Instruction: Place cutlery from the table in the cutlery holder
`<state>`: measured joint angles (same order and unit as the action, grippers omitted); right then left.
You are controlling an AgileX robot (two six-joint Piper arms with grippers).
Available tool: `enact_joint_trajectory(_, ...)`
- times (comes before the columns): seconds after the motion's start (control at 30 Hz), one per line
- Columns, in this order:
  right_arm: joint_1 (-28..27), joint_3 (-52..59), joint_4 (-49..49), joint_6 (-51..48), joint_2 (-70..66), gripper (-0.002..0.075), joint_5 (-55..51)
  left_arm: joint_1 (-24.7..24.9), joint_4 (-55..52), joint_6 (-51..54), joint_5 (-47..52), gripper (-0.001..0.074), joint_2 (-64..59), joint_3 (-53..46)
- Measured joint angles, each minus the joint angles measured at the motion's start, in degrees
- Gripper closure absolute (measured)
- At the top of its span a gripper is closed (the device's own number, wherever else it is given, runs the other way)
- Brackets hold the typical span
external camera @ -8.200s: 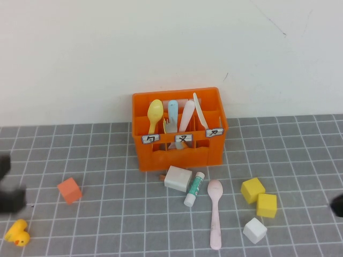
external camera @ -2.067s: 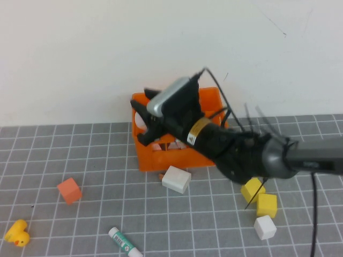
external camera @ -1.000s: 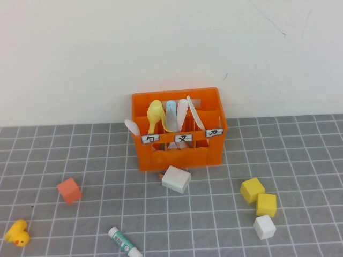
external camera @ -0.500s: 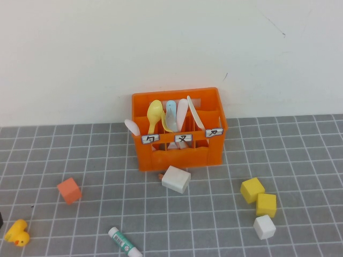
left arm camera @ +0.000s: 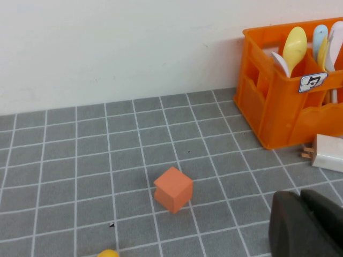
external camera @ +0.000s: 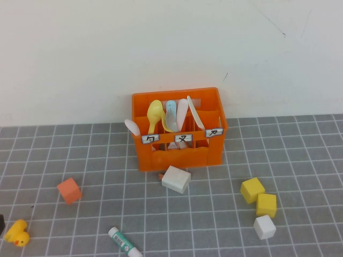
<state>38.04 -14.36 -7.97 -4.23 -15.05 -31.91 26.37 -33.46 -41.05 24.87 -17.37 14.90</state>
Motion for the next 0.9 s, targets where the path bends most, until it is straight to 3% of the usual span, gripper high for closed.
enact_joint_trajectory(0.47,0.0,0.0,0.1,0.0,0.0,0.0726,0.0,-1.5,2.5,2.3,3.7,0.0736,2.9,-0.1)
enact_joint_trajectory(0.6,0.0,0.0,0.2,0.0,0.0,0.0726,0.0,-6.9,11.2,16.4,1.8,0.0736,8.4,-1.7)
enact_joint_trajectory(0.77,0.0,0.0,0.2,0.0,0.0,0.0726,0.0,-18.3,29.1,36.2,-9.6,0.0736,14.9,-7.3)
enact_joint_trajectory(0.9,0.0,0.0,0.2,0.0,0.0,0.0726,0.0,-24.6,33.9,39.4,-15.2,0.0736,17.7,-14.3)
